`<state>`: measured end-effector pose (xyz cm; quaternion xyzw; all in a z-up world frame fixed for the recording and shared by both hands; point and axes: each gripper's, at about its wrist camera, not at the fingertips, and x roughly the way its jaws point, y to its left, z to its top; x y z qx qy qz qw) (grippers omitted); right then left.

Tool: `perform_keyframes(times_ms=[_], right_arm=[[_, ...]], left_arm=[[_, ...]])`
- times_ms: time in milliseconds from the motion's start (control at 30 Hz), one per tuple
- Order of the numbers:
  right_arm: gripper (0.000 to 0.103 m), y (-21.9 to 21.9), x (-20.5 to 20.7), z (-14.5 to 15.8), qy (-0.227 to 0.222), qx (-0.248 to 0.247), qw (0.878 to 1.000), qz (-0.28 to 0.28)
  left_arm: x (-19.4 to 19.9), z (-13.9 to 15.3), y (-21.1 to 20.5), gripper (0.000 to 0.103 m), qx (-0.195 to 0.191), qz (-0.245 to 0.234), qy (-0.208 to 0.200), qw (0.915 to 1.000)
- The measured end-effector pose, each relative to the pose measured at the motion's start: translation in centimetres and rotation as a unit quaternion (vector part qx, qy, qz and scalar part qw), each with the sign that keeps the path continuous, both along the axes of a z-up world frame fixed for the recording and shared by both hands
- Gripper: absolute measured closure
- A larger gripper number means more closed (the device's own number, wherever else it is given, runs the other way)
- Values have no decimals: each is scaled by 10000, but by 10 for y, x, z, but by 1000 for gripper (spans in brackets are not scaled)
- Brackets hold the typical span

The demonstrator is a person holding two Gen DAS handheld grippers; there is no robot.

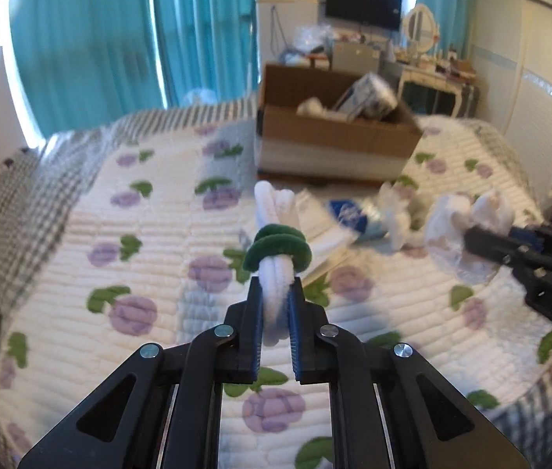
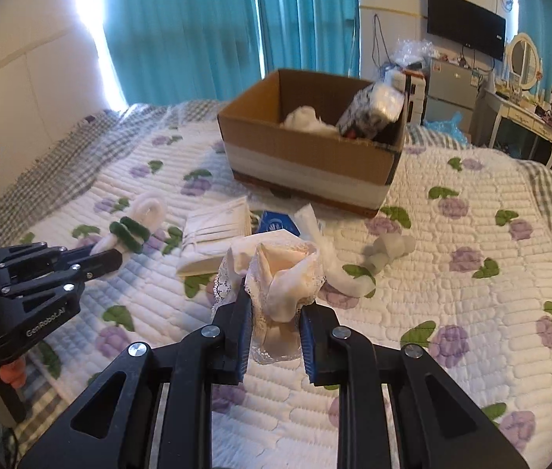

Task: Organize soft objects
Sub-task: 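Grasp the cable bundle with the left gripper while the right grasps cream fabric, drop both in box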

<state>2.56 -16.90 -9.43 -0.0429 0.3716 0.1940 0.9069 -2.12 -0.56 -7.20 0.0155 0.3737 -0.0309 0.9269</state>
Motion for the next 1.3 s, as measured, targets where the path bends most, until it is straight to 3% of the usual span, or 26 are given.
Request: perform_keyframes(times_ms=[267,633,733,833,967,1133,1300], right_arm=[[82,-8,-16,40,-323,212,9992,34],[82,-17,36,115,-1176,123,9930,69],[82,-18,61,131,-1364,-7,9906,51],[82,-15,94,144,-1468,-108,9891,48],[82,-9,143,149,-1417,17,9898,116],[82,5,196,138,-1346,38,9908,123],[82,15,242,101,-1069,-115,9941,102]], left_arm=[[-7,61,-17,92,-91,-325,-627,9975],[68,121,-44,92,-22,-545,-992,9936],[99,122,-51,92,157,-478,-1059,9931],[136,113,-55,92,83,-488,-832,9953],[176,102,-61,92,222,-428,-765,9959],[216,81,-58,92,195,-355,-610,9973],[243,55,-57,92,207,-329,-408,9984]])
